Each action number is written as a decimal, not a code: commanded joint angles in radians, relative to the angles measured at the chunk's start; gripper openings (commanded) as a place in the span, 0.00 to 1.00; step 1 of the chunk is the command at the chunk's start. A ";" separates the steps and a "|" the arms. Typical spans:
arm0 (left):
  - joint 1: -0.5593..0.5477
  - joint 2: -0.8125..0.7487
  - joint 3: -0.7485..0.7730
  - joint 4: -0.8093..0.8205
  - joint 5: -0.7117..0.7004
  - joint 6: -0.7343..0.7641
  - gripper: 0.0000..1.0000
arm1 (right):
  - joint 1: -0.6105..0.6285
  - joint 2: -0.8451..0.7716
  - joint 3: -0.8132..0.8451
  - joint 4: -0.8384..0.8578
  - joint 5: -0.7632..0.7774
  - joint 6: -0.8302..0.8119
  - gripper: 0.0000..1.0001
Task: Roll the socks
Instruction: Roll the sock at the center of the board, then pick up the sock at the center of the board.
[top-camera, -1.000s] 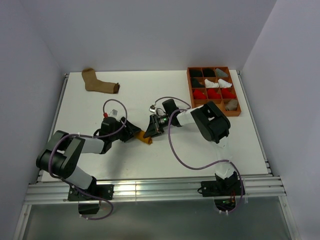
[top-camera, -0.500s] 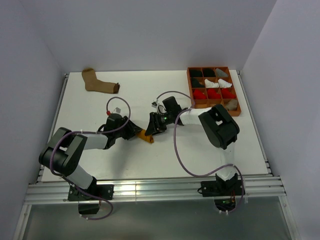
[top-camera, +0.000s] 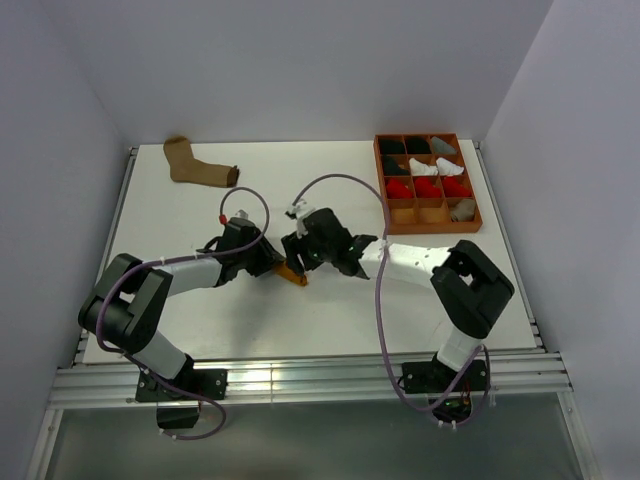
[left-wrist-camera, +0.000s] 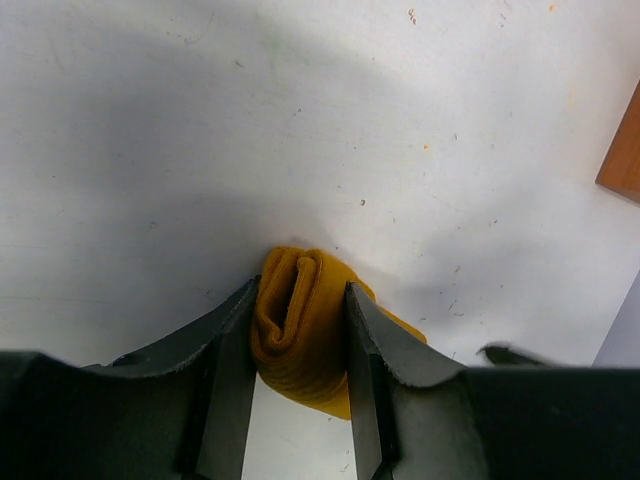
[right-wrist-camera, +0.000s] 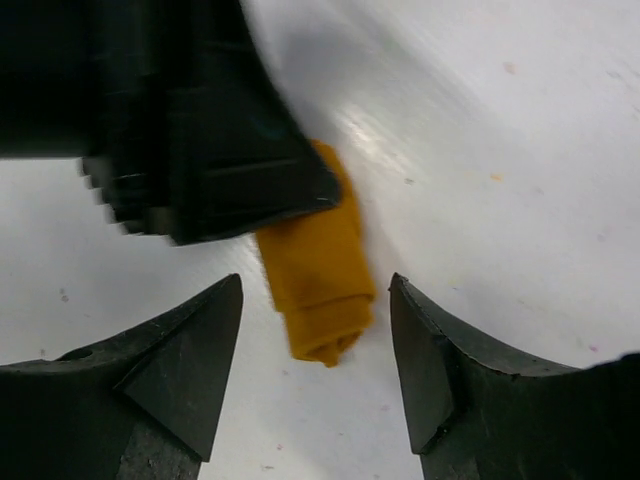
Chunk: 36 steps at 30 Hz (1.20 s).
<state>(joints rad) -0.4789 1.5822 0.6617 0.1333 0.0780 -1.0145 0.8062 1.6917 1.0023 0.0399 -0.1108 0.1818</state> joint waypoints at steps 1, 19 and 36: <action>-0.012 0.032 0.004 -0.162 -0.046 0.056 0.41 | 0.080 -0.024 -0.005 0.054 0.191 -0.125 0.68; -0.015 0.067 0.039 -0.190 -0.021 0.063 0.41 | 0.200 0.149 0.059 0.051 0.289 -0.243 0.64; -0.021 0.079 0.058 -0.193 0.000 0.071 0.41 | 0.211 0.207 0.116 0.051 0.304 -0.265 0.65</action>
<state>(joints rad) -0.4843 1.6161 0.7261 0.0536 0.0818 -0.9848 1.0031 1.8683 1.0618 0.0589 0.1913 -0.0689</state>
